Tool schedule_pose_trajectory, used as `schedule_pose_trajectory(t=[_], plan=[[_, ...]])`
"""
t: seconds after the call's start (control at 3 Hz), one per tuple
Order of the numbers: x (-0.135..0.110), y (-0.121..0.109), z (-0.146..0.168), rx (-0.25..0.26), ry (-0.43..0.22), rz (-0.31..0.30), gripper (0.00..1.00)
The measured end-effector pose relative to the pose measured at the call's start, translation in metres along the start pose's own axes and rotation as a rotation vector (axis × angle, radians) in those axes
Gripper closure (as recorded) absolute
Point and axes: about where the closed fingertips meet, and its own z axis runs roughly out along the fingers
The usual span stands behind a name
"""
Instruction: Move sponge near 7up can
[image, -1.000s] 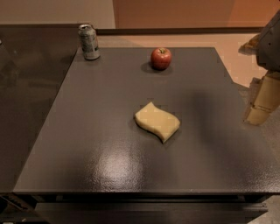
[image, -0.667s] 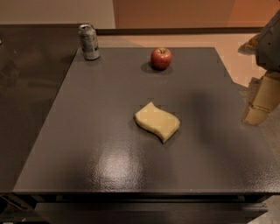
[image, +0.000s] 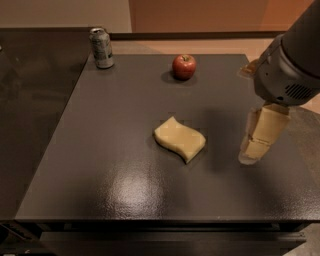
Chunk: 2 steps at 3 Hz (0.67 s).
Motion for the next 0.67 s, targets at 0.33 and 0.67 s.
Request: schedule_pose_trajectory(t=[0.33,0.67], plan=[[-0.018,0.007,0.03,-0.02,-0.05,-0.01,0.0],[-0.031,0.014,0.055,-0.027,-0.096,-0.003,0.0]])
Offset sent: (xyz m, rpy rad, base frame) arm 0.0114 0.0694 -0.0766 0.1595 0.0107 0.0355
